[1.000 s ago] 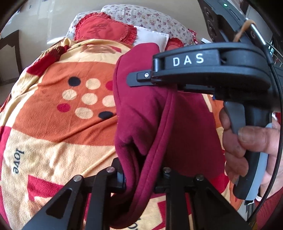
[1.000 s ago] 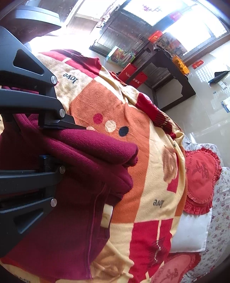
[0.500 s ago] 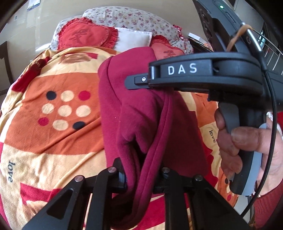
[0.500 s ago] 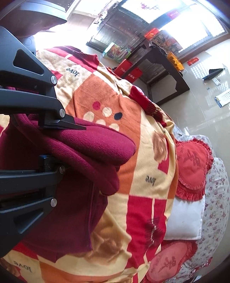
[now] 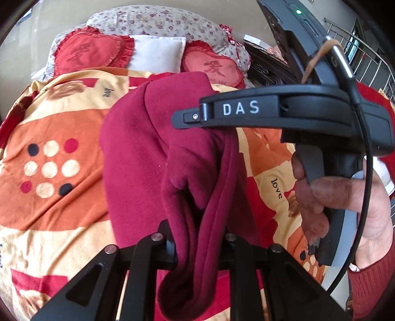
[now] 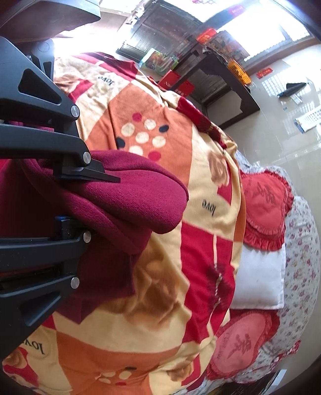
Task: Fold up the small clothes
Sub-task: 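Lift the gripped half with both grippers and fold it over the other half, then lower the folded half onto the sweatshirt and open both grippers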
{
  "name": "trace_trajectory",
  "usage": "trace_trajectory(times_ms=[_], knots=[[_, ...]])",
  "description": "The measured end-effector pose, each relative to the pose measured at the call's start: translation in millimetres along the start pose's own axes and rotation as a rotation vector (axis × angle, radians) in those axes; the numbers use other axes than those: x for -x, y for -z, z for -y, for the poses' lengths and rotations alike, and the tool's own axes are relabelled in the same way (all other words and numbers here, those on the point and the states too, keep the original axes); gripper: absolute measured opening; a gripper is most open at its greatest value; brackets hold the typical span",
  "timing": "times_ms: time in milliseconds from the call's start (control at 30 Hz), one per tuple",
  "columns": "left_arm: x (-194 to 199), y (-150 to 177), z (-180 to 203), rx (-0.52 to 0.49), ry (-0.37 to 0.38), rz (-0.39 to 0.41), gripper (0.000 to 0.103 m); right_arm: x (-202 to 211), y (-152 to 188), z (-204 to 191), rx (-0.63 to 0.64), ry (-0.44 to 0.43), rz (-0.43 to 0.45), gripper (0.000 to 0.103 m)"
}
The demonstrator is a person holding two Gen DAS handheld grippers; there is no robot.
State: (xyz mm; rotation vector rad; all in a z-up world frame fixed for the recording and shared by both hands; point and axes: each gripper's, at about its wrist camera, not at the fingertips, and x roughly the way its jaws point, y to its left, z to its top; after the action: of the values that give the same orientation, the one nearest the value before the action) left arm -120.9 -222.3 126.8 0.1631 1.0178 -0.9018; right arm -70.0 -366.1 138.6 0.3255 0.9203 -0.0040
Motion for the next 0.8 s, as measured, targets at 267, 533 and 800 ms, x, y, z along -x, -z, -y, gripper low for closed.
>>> trace_trajectory(times_ms=[267, 533, 800], knots=[[-30.8, -2.2, 17.6, -0.019, -0.005, -0.042, 0.016, -11.2, 11.1, 41.4, -0.059, 0.007, -0.025, 0.0], [-51.1, -1.0, 20.2, -0.028, -0.013, -0.066, 0.016, -26.0, 22.2, 66.0, -0.111, 0.001, -0.046, 0.0], [-65.0, 3.4, 20.1, -0.006, 0.03, -0.084, 0.029, -35.2, 34.4, 93.5, -0.192, -0.018, -0.053, 0.014]])
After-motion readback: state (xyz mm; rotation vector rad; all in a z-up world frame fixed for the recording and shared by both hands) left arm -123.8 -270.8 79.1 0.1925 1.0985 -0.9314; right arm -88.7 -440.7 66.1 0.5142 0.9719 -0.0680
